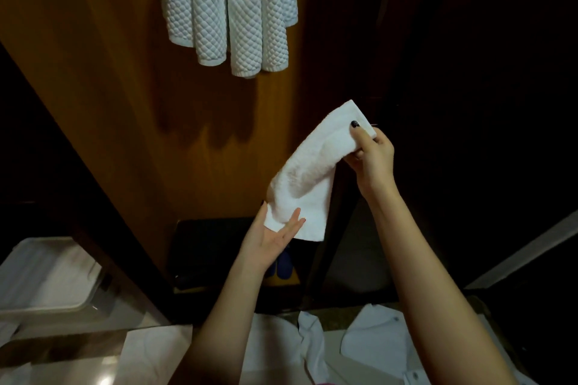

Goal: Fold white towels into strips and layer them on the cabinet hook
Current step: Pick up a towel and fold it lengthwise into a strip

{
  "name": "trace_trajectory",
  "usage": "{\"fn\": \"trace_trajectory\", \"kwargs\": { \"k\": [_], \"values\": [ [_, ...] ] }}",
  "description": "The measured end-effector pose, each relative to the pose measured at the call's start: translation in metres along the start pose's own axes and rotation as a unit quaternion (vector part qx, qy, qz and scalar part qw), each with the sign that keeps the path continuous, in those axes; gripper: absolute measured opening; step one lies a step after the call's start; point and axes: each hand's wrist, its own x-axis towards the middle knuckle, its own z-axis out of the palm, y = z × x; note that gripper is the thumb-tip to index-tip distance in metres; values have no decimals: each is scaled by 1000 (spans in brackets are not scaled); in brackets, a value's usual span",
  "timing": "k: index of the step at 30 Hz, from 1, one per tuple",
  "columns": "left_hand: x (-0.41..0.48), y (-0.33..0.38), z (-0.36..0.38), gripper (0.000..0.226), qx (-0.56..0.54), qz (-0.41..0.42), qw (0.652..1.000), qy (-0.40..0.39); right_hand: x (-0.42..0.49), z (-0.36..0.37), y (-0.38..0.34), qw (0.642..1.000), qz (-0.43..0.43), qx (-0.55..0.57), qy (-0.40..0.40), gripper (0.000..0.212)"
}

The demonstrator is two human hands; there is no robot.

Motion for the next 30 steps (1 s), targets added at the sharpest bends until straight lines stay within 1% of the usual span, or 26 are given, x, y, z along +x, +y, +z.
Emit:
{"fn": "trace_trajectory", "kwargs": {
  "k": [1,3,6,8,10,12,13,14,15,16,17,18,20,23,25,26,28,29,30],
  "values": [
    [0,0,0,40,-7,6,1000,2,1,-5,0,1000,-5,-5,5,12],
    [1,3,-4,33,3,46,999,14,2,-16,2,1000,-14,-19,13,13],
    [1,11,-8,20,64,115,991,24,4,-27,7,999,-8,-32,12,10],
    [3,15,-10,18,74,147,986,25,3,-31,12,999,0,-32,-1,8],
    [6,18,-17,18,101,170,980,-4,2,-33,16,1000,14,-7,-11,11],
    [7,19,-26,20,124,166,978,-22,1,-34,17,999,28,30,-11,26],
    [6,18,-33,23,116,149,982,-15,0,-35,16,999,31,42,-12,32],
    [5,16,-40,29,105,125,987,-4,0,-35,14,998,33,53,-15,35],
    [4,13,-47,35,118,100,988,3,0,-36,13,997,35,62,-23,36],
    [3,10,-51,38,162,78,984,16,0,-36,11,996,38,70,-36,36],
    [2,7,-54,39,237,65,969,35,0,-37,9,995,42,77,-52,37],
    [2,3,-55,36,317,65,945,49,-1,-37,7,994,45,76,-70,38],
    [-2,1,-41,26,428,112,896,42,-3,-36,5,992,47,53,-108,39],
    [-14,-4,3,18,481,195,853,-53,-7,-34,6,988,42,19,-145,31],
    [-21,-16,32,16,539,226,805,-106,-9,-31,8,988,24,-1,-155,21],
    [-24,-24,43,20,575,235,774,-122,-10,-29,9,988,14,-8,-155,17],
    [-23,-39,53,28,633,278,711,-127,-11,-23,9,989,-5,-8,-148,14],
    [-22,-46,56,27,647,316,685,-113,-12,-20,9,990,-15,-9,-143,14],
    [-21,-50,58,20,653,355,662,-95,-13,-17,10,990,-25,-11,-137,15]
  ]
}}
